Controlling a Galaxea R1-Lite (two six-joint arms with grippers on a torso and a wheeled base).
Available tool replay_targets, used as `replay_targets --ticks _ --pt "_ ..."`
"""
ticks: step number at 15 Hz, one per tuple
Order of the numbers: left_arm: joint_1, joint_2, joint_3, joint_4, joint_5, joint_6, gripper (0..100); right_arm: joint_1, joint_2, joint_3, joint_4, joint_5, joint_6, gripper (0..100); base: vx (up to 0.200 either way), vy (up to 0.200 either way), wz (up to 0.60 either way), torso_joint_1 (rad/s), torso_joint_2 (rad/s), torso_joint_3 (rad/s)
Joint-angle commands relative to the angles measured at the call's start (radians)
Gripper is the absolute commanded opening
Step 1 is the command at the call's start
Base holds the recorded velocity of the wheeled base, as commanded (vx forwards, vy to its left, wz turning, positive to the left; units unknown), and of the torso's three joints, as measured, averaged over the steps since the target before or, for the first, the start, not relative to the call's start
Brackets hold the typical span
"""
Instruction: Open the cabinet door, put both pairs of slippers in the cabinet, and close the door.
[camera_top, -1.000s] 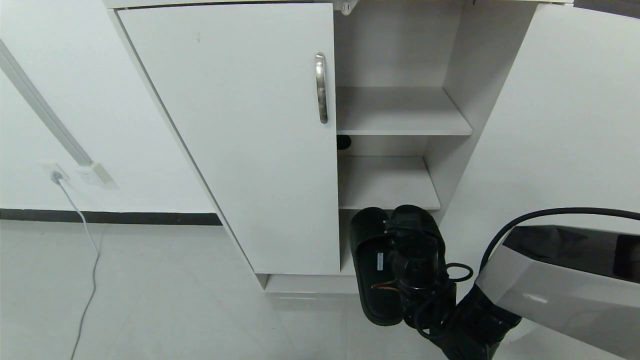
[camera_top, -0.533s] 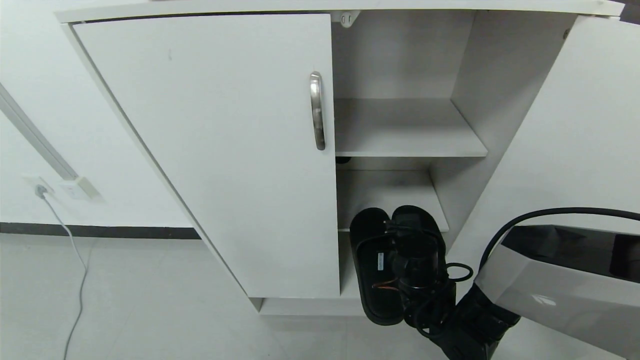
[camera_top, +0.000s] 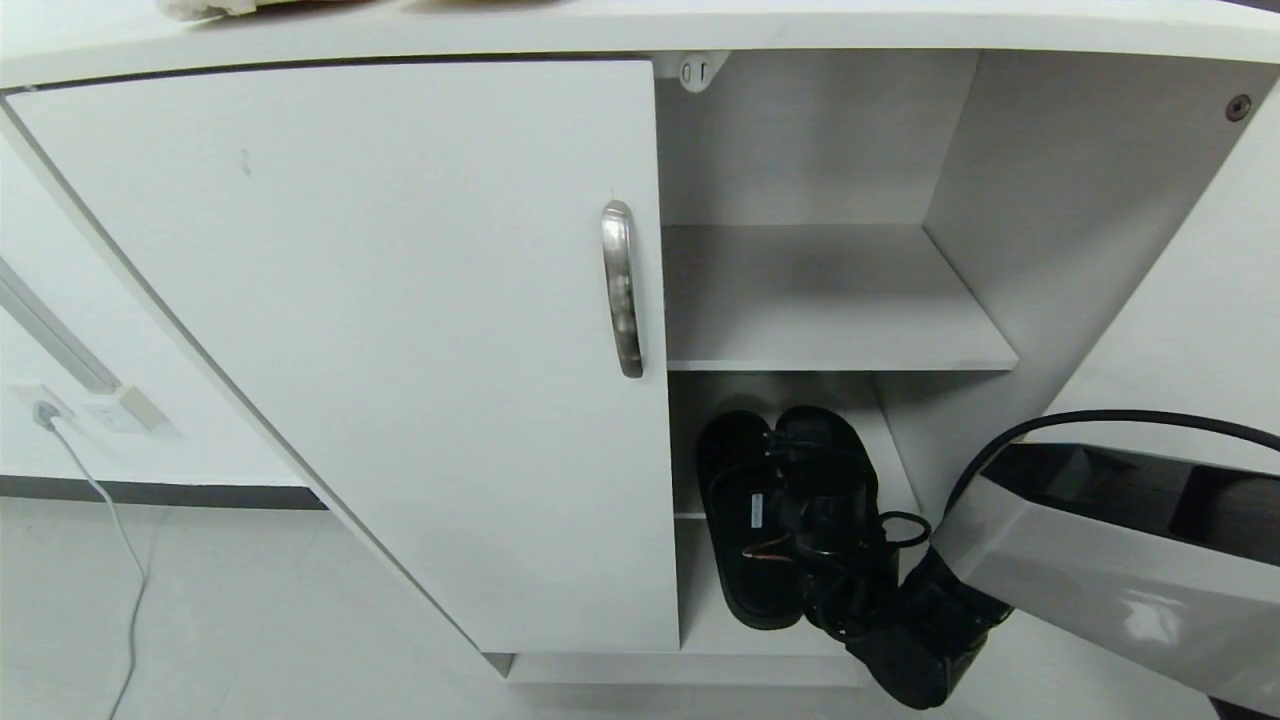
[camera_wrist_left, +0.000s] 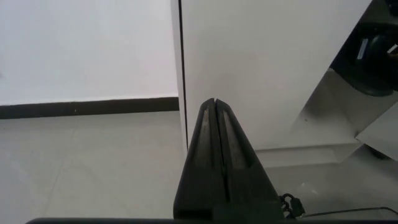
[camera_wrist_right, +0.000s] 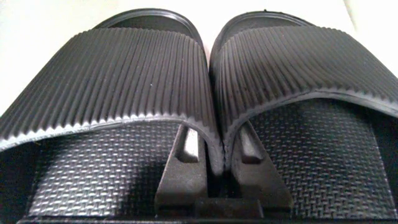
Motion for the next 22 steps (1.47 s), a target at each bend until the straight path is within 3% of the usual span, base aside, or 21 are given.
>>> replay_targets --ticks 1,10,17,18,22 --pt "0.000 0.002 0.000 0.000 0.001 0.000 0 -0.043 0.064 -0.092 0.027 0.005 0.000 0 0.000 0.000 0.00 0.000 0.00 0.000" --pt "0.000 0.002 0.000 0.000 0.002 0.000 0 -0.095 0.117 -0.338 0.192 0.032 0.002 0 0.000 0.000 0.00 0.000 0.00 0.000" --pt "0.000 0.002 0.000 0.000 0.002 0.000 0 -0.112 0.125 -0.391 0.254 0.037 0.002 0 0.000 0.000 0.00 0.000 0.00 0.000" --pt "0.000 0.002 0.000 0.000 0.002 0.000 0 -0.112 0.127 -0.391 0.254 0.037 0.002 100 0.000 0.000 0.00 0.000 0.00 0.000" --pt "0.000 0.002 0.000 0.000 0.004 -0.002 0 -0.103 0.079 -0.312 0.243 0.037 0.002 100 0.000 0.000 0.00 0.000 0.00 0.000"
